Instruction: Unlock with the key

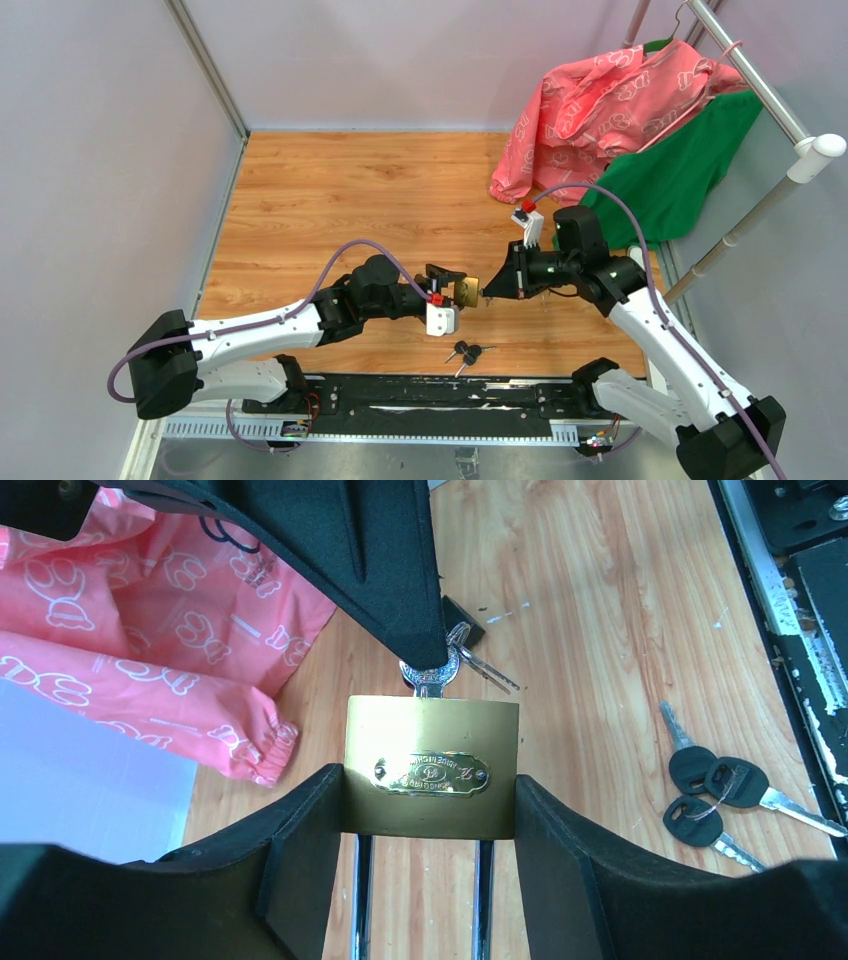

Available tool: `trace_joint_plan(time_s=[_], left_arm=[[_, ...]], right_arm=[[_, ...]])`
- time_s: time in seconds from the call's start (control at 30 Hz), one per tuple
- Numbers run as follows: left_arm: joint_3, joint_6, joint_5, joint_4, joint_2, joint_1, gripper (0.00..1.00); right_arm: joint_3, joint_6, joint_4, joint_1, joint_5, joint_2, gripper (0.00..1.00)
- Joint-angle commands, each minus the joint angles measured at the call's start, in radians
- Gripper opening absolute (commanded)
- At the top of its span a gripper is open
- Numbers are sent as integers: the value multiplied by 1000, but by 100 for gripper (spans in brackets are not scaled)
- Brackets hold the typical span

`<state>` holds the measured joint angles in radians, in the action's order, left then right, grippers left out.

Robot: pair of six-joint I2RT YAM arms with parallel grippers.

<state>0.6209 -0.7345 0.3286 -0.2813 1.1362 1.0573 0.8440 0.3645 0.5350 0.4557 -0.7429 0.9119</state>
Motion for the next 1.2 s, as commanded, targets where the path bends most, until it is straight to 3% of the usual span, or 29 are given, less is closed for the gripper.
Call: trace_joint_plan(time_s=[0.0,0.63,1.17], left_arm=[[48,-35,-27,-162,-42,7,0],[74,-151,-81,-225,-22,7,0],[51,-242,-206,-373,-1,21,0]], right_arm=[[19,72,-15,1,-42,16,0],[61,242,-64,0,-63,76,0],[37,493,-87,-1,106,97,0]])
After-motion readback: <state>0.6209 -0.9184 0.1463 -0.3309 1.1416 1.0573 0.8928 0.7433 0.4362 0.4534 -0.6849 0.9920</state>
